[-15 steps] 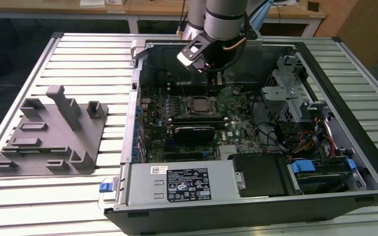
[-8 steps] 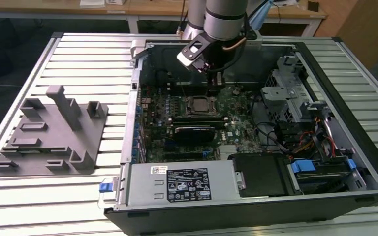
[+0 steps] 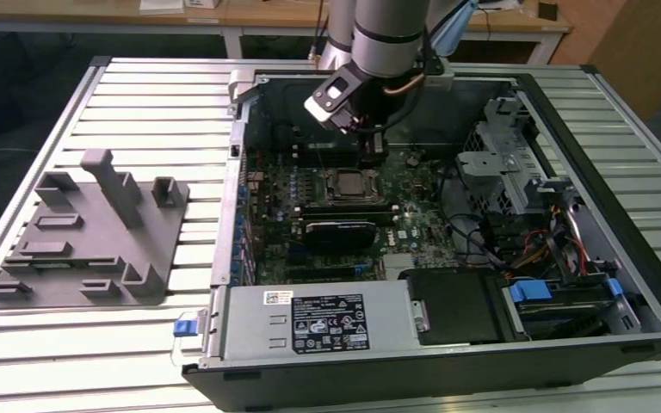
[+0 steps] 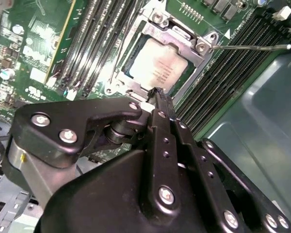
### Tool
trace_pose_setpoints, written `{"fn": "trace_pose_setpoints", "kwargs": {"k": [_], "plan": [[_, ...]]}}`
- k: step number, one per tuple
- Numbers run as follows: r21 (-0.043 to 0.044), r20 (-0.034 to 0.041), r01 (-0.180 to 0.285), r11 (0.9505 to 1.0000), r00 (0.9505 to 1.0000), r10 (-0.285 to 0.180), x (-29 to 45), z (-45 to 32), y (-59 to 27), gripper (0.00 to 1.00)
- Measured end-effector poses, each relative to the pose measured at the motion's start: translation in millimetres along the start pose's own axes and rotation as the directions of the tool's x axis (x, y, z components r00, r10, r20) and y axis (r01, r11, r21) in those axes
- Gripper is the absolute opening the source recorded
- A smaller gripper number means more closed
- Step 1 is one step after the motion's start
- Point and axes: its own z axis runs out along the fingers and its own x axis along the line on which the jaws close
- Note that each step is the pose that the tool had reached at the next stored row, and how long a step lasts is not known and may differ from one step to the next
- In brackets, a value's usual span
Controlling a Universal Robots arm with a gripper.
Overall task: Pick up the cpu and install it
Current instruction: 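Close the cpu cover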
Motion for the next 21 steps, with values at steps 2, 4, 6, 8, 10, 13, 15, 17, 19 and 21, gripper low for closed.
{"fn": "trace_pose_setpoints", "kwargs": {"k": [2,4,6,8,10,13,15,17,19,21], "plan": [[-0.0012,-0.0045,0.000,1.0000,1.0000,0.000,-1.2,2.6,-0.7,0.11],[-0.0011,-0.0052,0.000,1.0000,1.0000,0.000,-2.5,5.0,-1.2,0.11],[-0.0010,-0.0052,0.000,1.0000,1.0000,0.000,-3.6,6.6,-2.3,0.11],[-0.0011,-0.0057,0.000,1.0000,1.0000,0.000,-4.3,7.2,-5.2,0.11],[-0.0011,-0.0063,0.000,1.0000,1.0000,0.000,-4.9,7.5,-9.5,0.11],[-0.0011,-0.0069,0.000,1.0000,1.0000,0.000,-5.9,8.2,-14.5,0.11],[-0.0012,-0.0071,0.000,1.0000,1.0000,0.000,-6.4,8.8,-15.6,0.11],[-0.0011,-0.0071,0.000,1.0000,1.0000,0.000,-6.8,9.1,-15.9,0.11],[-0.0010,-0.0069,0.000,1.0000,1.0000,0.000,-6.8,9.0,-15.9,0.11],[-0.0011,-0.0070,0.000,1.0000,1.0000,0.000,-6.8,9.1,-16.0,0.11]]}}
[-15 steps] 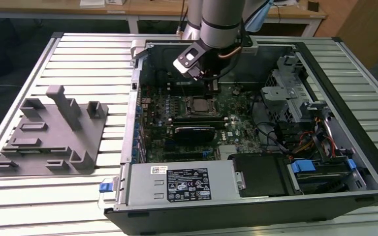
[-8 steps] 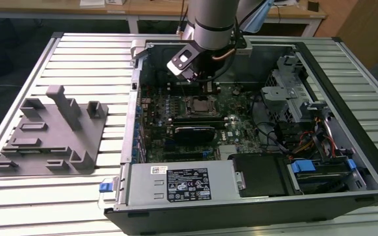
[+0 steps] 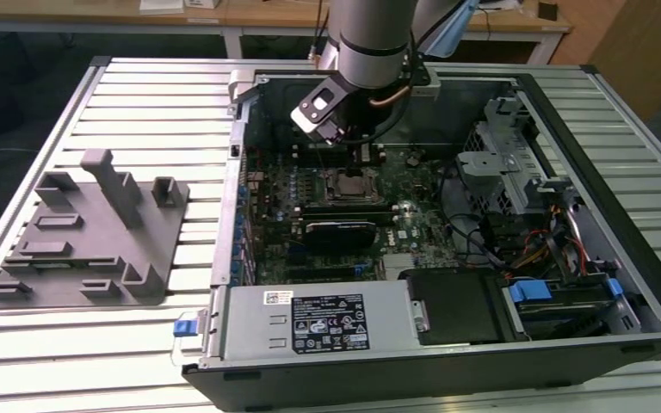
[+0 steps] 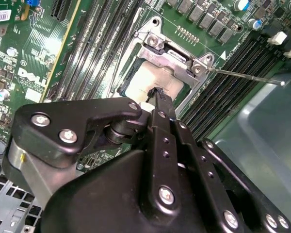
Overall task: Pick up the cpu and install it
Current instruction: 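Close the cpu cover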
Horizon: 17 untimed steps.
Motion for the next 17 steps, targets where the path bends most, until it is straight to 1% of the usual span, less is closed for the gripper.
{"fn": "trace_pose_setpoints", "kwargs": {"k": [3,6,8,10,13,17], "plan": [[0.0002,0.0000,0.010,0.9999,0.9999,-0.010,0.0,0.0,0.0,0.11],[0.0013,0.0001,0.057,0.9983,0.9984,-0.057,0.0,0.1,0.0,0.11],[0.0021,0.0001,0.093,0.9956,0.9957,-0.093,0.0,0.1,0.0,0.11],[0.0030,0.0001,0.128,0.9917,0.9917,-0.128,0.0,0.1,0.0,0.11],[0.0042,0.0001,0.179,0.9839,0.9839,-0.179,0.0,0.1,0.0,0.11],[0.0058,-0.0001,0.246,0.9693,0.9693,-0.246,0.0,0.1,0.0,0.11]]}}
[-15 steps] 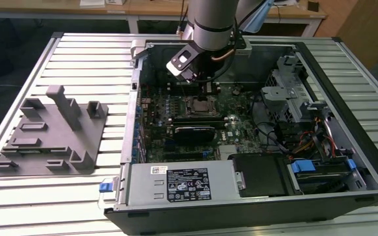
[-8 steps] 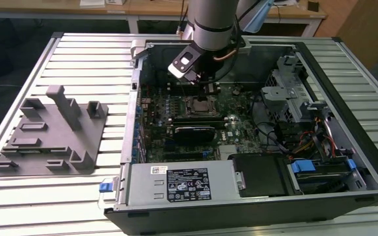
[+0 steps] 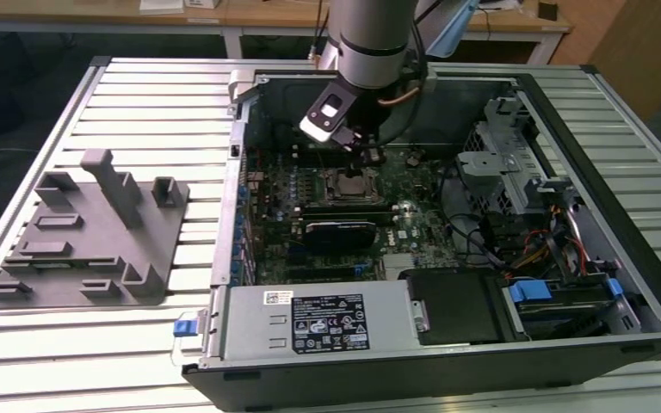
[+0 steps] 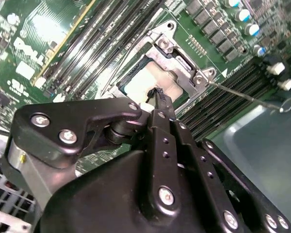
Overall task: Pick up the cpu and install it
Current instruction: 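Close the cpu cover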
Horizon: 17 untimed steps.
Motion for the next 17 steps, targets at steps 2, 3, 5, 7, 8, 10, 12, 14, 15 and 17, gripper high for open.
{"fn": "trace_pose_setpoints", "kwargs": {"k": [2,3,5,7,8,10,12,14,15,17], "plan": [[0.0008,0.0000,0.035,0.9994,0.9994,-0.035,0.0,0.0,0.0,0.11],[0.0012,0.0001,0.052,0.9986,0.9986,-0.052,0.0,0.0,0.0,0.11],[0.0019,0.0001,0.085,0.9964,0.9964,-0.085,0.0,0.0,0.0,0.11],[0.0027,0.0001,0.118,0.9930,0.9930,-0.118,0.0,0.0,0.0,0.11],[0.0031,0.0002,0.134,0.9909,0.9909,-0.134,0.0,0.0,0.0,0.11],[0.0038,0.0001,0.166,0.9862,0.9862,-0.166,0.0,0.0,0.0,0.11],[0.0046,0.0000,0.196,0.9805,0.9805,-0.196,0.0,0.0,0.0,0.11],[0.0053,0.0000,0.228,0.9737,0.9737,-0.228,0.0,0.0,0.0,0.11],[0.0057,-0.0001,0.244,0.9697,0.9697,-0.244,0.0,0.0,0.0,0.11],[0.0065,-0.0002,0.279,0.9604,0.9604,-0.279,0.0,0.1,0.0,0.11]]}}
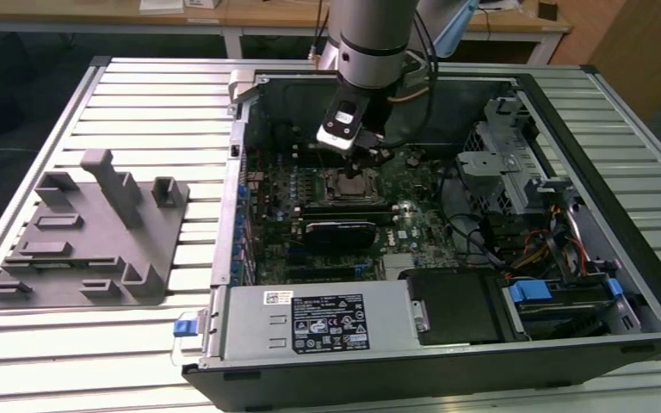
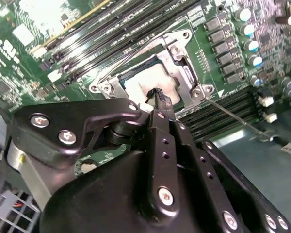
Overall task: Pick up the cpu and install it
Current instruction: 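Close the cpu cover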
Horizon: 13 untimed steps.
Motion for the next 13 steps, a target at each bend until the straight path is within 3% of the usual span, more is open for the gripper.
{"fn": "trace_pose_setpoints", "kwargs": {"k": [4,7,13], "plan": [[0.0017,0.0002,0.068,0.9977,0.9977,-0.068,0.0,0.0,0.0,0.11],[0.0028,0.0001,0.120,0.9927,0.9927,-0.120,0.0,0.0,0.0,0.11],[0.0053,0.0000,0.227,0.9740,0.9740,-0.227,0.0,0.0,0.0,0.11]]}}
